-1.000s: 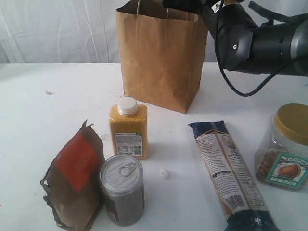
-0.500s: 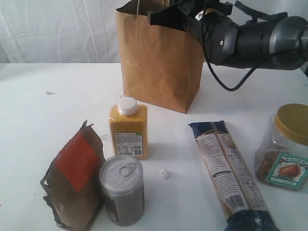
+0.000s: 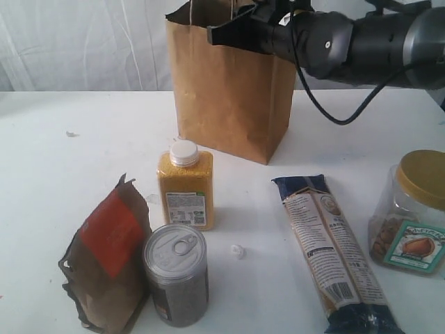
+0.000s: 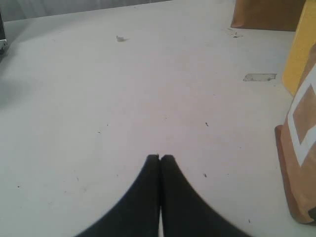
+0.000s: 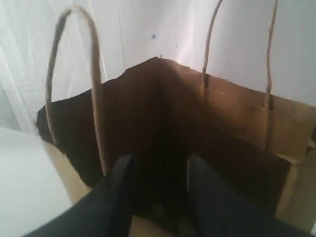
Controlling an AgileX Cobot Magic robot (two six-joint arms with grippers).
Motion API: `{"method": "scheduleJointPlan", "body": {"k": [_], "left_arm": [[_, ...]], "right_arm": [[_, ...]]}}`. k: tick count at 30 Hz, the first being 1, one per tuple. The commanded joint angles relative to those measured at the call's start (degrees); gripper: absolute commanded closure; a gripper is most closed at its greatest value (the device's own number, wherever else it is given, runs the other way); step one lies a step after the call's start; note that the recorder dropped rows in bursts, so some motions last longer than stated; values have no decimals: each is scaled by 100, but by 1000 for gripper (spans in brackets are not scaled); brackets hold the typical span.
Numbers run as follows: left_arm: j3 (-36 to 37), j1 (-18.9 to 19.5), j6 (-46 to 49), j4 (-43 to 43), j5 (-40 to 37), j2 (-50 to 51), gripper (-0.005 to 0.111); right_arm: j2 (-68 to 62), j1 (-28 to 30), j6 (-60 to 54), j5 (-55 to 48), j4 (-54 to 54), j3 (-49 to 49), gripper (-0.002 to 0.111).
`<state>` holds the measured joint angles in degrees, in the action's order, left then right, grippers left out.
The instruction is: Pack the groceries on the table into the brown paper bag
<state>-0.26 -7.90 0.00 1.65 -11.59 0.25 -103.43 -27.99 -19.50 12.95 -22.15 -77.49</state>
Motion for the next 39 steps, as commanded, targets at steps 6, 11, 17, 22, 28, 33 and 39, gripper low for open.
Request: {"method": "scheduleJointPlan", "body": {"k": [6, 11, 17, 22, 28, 33, 39], "left_arm": [[26, -34, 0, 1, 6, -25, 107], [26, -34, 0, 1, 6, -25, 107], [26, -34, 0, 1, 6, -25, 107], [26, -34, 0, 1, 6, -25, 107], [26, -34, 0, 1, 6, -25, 107], [26, -34, 0, 1, 6, -25, 107], [26, -34, 0, 1, 6, -25, 107]], "right_arm": [[1095, 9, -763, -1786, 2, -33, 83], [1736, 9, -752, -3806, 11, -33, 99], [2278, 9, -752, -5253, 41, 370, 108], [2452, -165, -1117, -6079, 41, 1013, 108], [2114, -887, -1184, -6002, 276, 1913, 108], [1069, -1178, -1116, -5253, 817, 2066, 108], [371, -1178, -1195, -4535, 876, 1993, 89]]}}
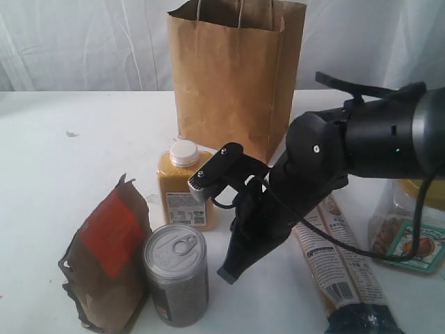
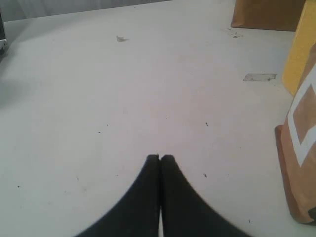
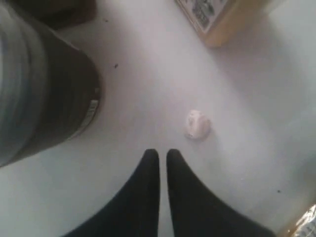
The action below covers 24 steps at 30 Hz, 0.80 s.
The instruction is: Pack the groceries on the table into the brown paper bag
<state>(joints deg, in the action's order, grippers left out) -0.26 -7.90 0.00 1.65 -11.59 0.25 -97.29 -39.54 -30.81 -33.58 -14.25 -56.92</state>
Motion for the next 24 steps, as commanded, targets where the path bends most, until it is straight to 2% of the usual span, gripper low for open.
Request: {"method": "scheduleJointPlan", "body": {"k": [1, 3, 9, 20, 22, 24], "left_arm": [[26, -34, 0, 1, 6, -25, 107], [26, -34, 0, 1, 6, -25, 107], [26, -34, 0, 1, 6, -25, 107], [26, -34, 0, 1, 6, -25, 107], [26, -34, 0, 1, 6, -25, 107], [26, -34, 0, 1, 6, -25, 107]], "right_arm": [[-349, -23, -64, 249, 98, -64, 81], [-486, -23, -64, 510, 98, -64, 77], [-790, -23, -64, 1102, 107, -64, 77], [-1024, -23, -64, 1093, 302, -64, 78], [-1024, -23, -64, 1082, 302, -64, 85], [-1024, -23, -64, 1071, 302, -64, 98]]}}
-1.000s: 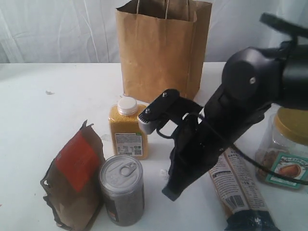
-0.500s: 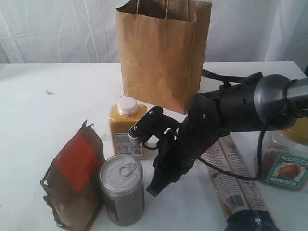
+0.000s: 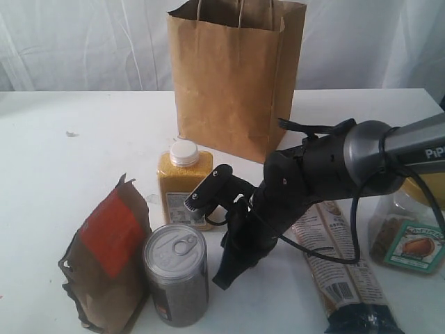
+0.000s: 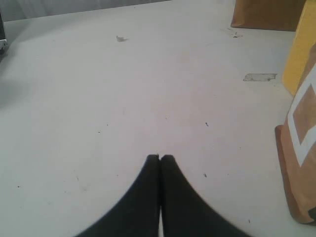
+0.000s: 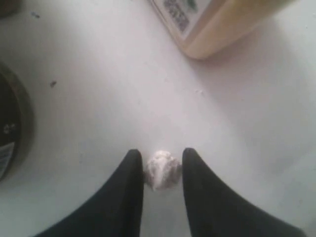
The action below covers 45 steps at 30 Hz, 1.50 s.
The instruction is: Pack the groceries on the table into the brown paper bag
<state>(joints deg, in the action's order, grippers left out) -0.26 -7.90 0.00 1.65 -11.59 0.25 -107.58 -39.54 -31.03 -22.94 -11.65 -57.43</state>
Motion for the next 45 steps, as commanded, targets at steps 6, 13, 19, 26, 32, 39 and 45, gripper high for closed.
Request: {"method": "scheduleJointPlan", "body": {"k": [6, 13, 19, 26, 32, 39, 45], "left_arm": [[26, -34, 0, 1, 6, -25, 107], [26, -34, 0, 1, 6, -25, 107], [26, -34, 0, 1, 6, -25, 107], [26, -34, 0, 1, 6, -25, 107], [26, -34, 0, 1, 6, -25, 107], [26, -34, 0, 1, 6, -25, 107], [26, -34, 0, 1, 6, -25, 107]], "right_arm": [[235, -23, 80, -167, 42, -13, 108], [1341, -23, 1078, -1391, -41, -13, 108], [2549, -23, 1349, -3540, -316, -13, 108], [3978, -23, 1349, -3341, -498, -13, 108], [4554, 24, 2757, -75, 2443, -13, 108], [3929, 774, 6311, 3263, 3212, -128, 108], [2640, 1526, 7976, 3359, 3181, -854, 108]]}}
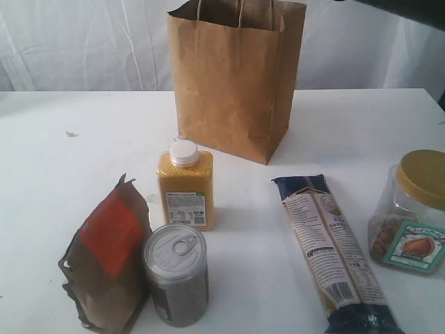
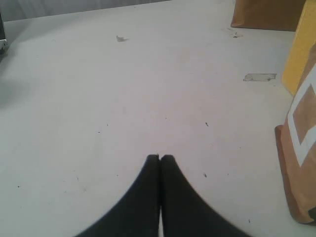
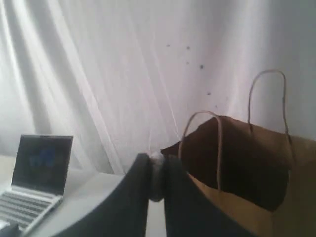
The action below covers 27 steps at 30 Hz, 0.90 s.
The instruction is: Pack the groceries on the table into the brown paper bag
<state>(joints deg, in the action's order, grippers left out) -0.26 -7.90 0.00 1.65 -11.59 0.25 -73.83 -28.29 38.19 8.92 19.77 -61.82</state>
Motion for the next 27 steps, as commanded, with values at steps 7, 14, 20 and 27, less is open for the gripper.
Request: {"method": "scheduleJointPlan", "body": {"k": [7, 14, 20, 27], "left_arm": [[26, -34, 0, 1, 6, -25, 107], [26, -34, 0, 1, 6, -25, 107], [26, -34, 0, 1, 6, -25, 107], [26, -34, 0, 1, 6, -25, 107]], "right_arm": [[-1921, 558, 1308, 493, 93, -1437, 108], [-2790, 580, 385, 1006, 79, -1961, 108], [-3147, 661, 205, 1018, 59, -2036, 108], [-3173, 837, 74, 1079, -271, -2036, 108]]}}
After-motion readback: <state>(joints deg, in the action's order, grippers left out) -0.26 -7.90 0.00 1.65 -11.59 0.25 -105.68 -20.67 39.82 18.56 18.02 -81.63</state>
